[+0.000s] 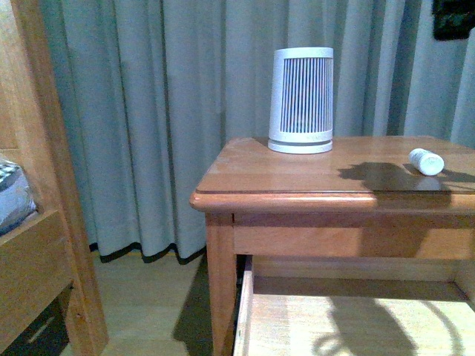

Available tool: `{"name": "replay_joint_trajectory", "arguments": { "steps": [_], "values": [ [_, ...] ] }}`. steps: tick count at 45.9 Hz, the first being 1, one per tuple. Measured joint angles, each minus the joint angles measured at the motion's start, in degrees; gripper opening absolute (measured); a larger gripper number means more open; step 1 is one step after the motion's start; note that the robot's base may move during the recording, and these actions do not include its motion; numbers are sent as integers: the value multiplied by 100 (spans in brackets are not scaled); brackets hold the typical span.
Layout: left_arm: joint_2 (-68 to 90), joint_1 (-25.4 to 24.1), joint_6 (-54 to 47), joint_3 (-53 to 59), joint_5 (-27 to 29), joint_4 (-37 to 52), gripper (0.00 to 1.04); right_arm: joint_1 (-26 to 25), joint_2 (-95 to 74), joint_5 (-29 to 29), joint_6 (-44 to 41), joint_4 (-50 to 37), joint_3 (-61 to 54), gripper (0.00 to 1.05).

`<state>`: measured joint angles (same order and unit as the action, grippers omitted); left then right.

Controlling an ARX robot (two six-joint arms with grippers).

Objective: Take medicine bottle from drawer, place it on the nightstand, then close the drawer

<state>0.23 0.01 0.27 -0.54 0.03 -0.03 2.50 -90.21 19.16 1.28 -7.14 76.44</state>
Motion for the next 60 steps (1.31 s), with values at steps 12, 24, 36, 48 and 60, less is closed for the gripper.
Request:
{"name": "replay_joint_trajectory", "arguments": {
  "steps": [12, 24, 36, 48, 60],
  "values": [
    [0, 0, 0, 0, 0, 0, 98, 256, 2439, -680, 501, 417, -2463, 98],
    [0, 0, 0, 0, 0, 0, 98, 953, 4892, -723, 1182, 1639, -5206, 98],
    [0, 0, 0, 0, 0, 0, 98, 1139, 4782, -612, 1574, 1167, -6430, 98],
    [0, 0, 0, 0, 0, 0, 98, 1067, 2031, -234, 1528, -1937, -6907, 98],
    [0, 0, 0, 0, 2, 0, 98, 1088, -1014, 319, 925, -5283, -6542, 98]
  ]
}}
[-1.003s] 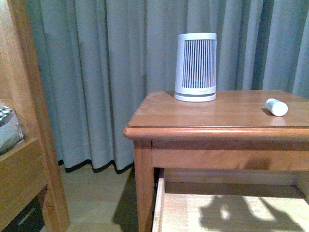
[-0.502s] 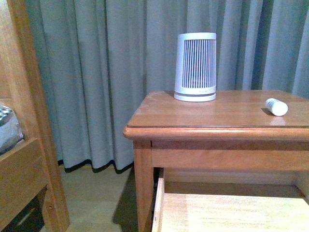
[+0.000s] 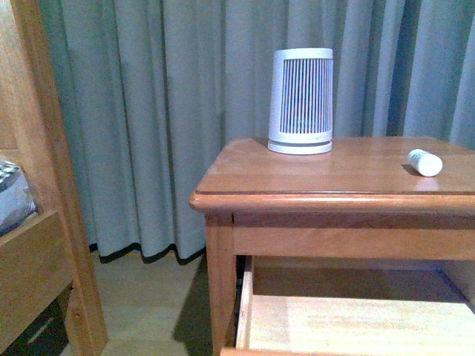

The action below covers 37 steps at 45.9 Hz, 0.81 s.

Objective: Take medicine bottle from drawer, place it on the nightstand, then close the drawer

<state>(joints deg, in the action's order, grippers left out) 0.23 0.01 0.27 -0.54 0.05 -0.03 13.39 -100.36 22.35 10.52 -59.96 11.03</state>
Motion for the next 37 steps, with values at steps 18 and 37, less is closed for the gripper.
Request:
{"name": "replay_joint_trajectory", "arguments": {
  "steps": [18, 37],
  "values": [
    [0, 0, 0, 0, -2, 0, 98, -970, -1934, -157, -1182, -986, 2087, 98],
    [0, 0, 0, 0, -2, 0, 98, -1574, -1937, -756, -1019, 551, 3200, 98]
  ]
}}
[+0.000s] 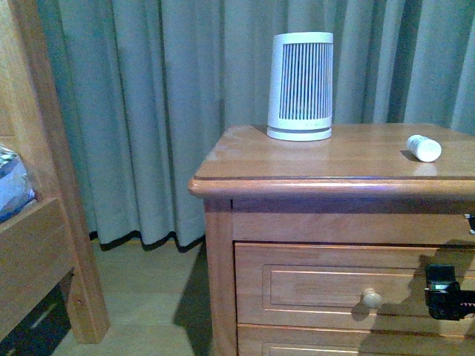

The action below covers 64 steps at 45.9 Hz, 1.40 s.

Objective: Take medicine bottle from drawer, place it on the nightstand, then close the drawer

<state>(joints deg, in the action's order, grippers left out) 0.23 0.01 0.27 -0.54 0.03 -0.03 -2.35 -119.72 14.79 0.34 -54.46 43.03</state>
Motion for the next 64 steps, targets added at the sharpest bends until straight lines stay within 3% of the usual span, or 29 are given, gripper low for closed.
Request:
{"name": "replay_joint_trajectory", "arguments": {
  "steps": [16, 27, 33, 39, 43, 52, 62, 64],
  "values": [
    [0, 0, 0, 0, 0, 0, 98, -74, 321, -212, 170, 470, -9, 98],
    [0, 0, -2, 0, 0, 0, 98, -120, 1718, 160, 155, 721, -988, 98],
    [0, 0, 0, 0, 0, 0, 98, -315, 3174, 177, 184, 1515, -1897, 98],
    [0, 0, 0, 0, 0, 0, 98, -431, 5539, -243, 225, 2793, -2750, 98],
    [0, 0, 0, 0, 0, 0, 98, -411, 7075, -402, 332, 3974, -2914, 98],
    [0, 0, 0, 0, 0, 0, 98, -42, 9138, -319, 531, 5733, -2935, 98],
    [0, 0, 0, 0, 0, 0, 98, 63, 9508, -308, 614, 5960, -2940, 98],
    [0, 0, 0, 0, 0, 0, 98, 109, 9628, -686, 505, 5447, -3128, 92]
  ]
}}
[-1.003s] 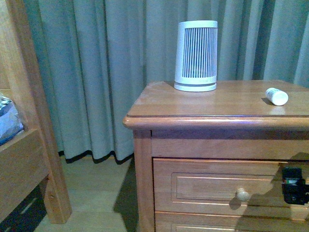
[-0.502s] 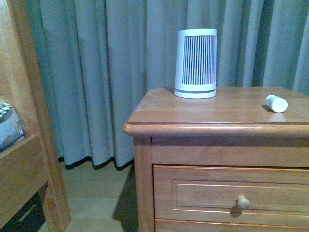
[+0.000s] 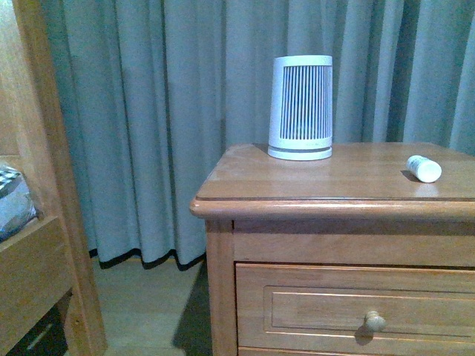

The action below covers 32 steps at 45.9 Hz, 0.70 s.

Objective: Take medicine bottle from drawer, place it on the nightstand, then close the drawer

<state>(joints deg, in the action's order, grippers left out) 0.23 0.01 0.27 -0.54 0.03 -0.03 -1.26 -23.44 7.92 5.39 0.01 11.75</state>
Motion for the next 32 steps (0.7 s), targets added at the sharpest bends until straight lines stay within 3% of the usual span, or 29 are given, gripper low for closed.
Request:
{"name": "replay_joint_trajectory", "arguments": {
  "steps": [5, 23, 32],
  "values": [
    [0, 0, 0, 0, 0, 0, 98, 122, 332, -811, -326, -1174, -501, 76],
    [0, 0, 0, 0, 0, 0, 98, 122, 988, -796, -503, -1049, -883, 3],
    [0, 0, -2, 0, 0, 0, 98, 122, 1296, -796, -516, -988, -1078, 3]
  ]
}}
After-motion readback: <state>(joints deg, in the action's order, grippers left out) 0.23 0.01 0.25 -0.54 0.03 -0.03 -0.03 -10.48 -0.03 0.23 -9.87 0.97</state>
